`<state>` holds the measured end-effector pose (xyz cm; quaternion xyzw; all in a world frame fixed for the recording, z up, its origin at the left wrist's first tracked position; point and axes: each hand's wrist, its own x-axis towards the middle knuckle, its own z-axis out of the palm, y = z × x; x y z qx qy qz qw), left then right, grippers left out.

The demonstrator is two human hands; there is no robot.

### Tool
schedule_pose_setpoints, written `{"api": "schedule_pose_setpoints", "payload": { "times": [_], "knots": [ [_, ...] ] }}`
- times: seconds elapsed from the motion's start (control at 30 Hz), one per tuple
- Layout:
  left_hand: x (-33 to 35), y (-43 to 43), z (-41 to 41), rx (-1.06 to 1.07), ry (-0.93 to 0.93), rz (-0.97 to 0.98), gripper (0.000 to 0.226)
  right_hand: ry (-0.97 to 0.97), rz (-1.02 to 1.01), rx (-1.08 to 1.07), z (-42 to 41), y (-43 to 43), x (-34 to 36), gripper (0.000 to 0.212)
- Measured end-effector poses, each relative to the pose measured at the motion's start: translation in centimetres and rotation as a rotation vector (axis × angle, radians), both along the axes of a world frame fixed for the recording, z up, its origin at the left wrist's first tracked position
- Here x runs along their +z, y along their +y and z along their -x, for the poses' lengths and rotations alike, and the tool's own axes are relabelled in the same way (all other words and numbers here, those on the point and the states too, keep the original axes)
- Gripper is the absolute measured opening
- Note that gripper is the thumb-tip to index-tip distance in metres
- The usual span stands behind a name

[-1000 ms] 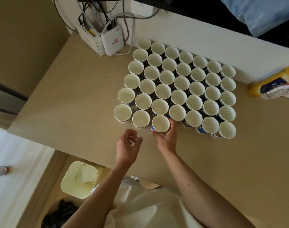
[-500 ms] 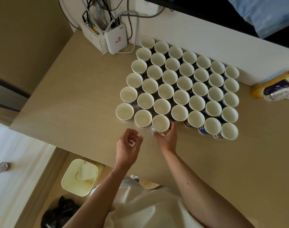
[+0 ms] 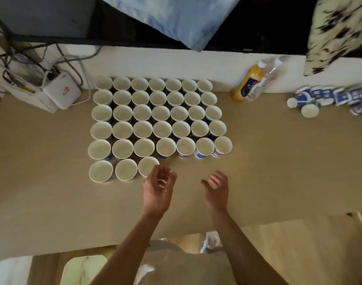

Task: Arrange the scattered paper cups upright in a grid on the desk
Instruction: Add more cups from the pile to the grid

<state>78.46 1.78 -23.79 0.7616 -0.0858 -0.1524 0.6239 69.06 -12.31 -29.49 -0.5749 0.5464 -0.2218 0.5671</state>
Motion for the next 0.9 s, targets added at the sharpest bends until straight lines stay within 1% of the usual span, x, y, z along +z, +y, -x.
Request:
{"api": "schedule_pose_setpoints", "payload": {
  "times": [0.13,0.23,0.37,0.47,0.57,0.7,0.77,0.9],
  "knots": [
    [2.1,-4.9,1.9,-0.120,-0.053,0.061,0.015,-0.128,-0.008,-0.161,3.3,-4.1,2.7,0.055],
    [4.0,-8.4,4.4,-0.202,-0.102,0.115,0.012,-0.237,-0.010,-0.219,6.1,-6.8,4.6,0.055],
    [6.0,-13.7,9.7,-0.274,-0.090,0.206,0.016,-0.356,-0.008,-0.260,10.6,-10.0,7.4,0.050],
    [6.9,-17.4,14.4,-0.297,-0.069,0.246,0.008,-0.422,-0.014,-0.255,14.0,-12.6,9.7,0.046],
    [7.9,-20.4,18.7,-0.332,-0.090,0.244,0.007,-0.460,-0.022,-0.201,17.4,-15.1,11.9,0.043],
    [9.6,-25.1,23.7,-0.339,-0.121,0.251,0.012,-0.465,0.029,-0.137,22.3,-19.4,14.9,0.047],
    [10.6,-27.1,25.6,-0.326,-0.112,0.253,0.015,-0.465,0.048,-0.108,24.2,-21.3,16.1,0.045],
    [12.3,-30.2,27.9,-0.306,-0.114,0.272,0.033,-0.457,0.056,-0.048,26.9,-24.4,17.8,0.043]
  ]
}}
